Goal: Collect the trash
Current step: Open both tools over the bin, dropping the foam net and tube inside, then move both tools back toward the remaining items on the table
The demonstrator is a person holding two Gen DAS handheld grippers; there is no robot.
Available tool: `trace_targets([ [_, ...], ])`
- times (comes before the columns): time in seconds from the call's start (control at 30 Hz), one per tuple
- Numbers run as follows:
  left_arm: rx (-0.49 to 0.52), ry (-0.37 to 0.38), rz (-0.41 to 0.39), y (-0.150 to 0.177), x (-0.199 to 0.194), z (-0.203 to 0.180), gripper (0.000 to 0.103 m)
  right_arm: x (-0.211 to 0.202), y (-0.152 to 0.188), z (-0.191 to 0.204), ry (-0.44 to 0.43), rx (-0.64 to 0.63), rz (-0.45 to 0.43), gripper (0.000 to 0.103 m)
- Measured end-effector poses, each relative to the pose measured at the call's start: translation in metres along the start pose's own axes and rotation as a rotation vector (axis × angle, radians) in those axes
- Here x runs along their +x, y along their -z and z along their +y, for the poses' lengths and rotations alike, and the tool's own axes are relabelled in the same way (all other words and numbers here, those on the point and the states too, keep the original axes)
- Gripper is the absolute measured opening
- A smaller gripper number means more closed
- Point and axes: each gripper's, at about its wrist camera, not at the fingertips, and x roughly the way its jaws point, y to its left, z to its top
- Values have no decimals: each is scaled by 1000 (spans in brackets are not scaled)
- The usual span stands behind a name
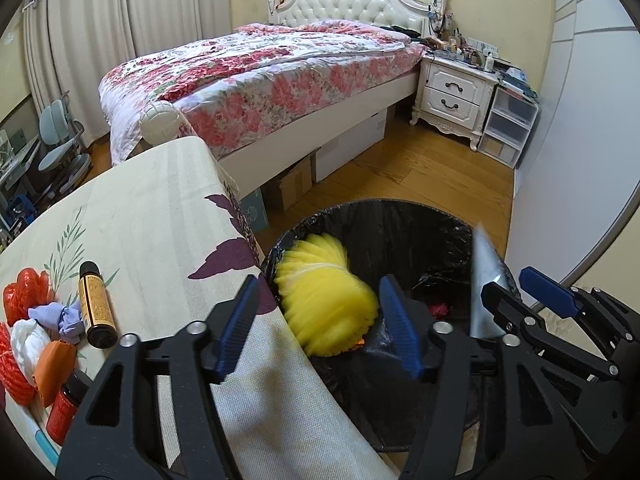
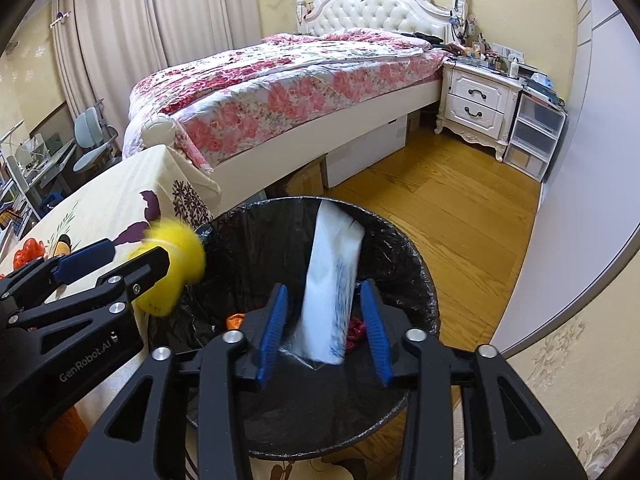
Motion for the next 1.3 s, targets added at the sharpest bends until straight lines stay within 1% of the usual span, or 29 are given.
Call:
trace_targets([
  [0.03,-5,1,-2,0,-1,0,67,0,0,-1,1,2,0,46],
  [0.1,-6,-4,-6,0,-2,0,75,-1,1,-1,7,3,0,47],
  [0.17,-9,-9,-11,0,-3,1,78,-1,1,-1,16,4,-1,50],
  [0.3,-21,-17,-16,1,-7,4,84,-4,2,-1,31,6,-5,58],
  [0.37,-26,-20,-18,2,-10,6,84,-5,3,-2,35,9,-6,60],
  [0.43,-32,-31,-20,3,-13,8,85,-7,4,-3,41,11,-6,66],
  [0.5,-33,-44,-24,3,-17,10,87,-9,5,-2,47,15,-8,69],
  [0.57,-37,-53,-30,5,-22,14,87,-11,6,-1,48,18,-8,69],
  [0.7,-60,-62,-29,12,-34,27,87,-14,5,3,51,25,-11,74],
  [0.87,-89,-92,-36,21,-52,47,87,-21,6,14,45,23,-16,75],
  [1.0,-106,-131,-44,29,-68,66,87,-26,7,27,27,15,-19,75],
  [1.3,-218,-224,-23,64,-101,128,87,-34,17,75,-47,-59,-10,75],
])
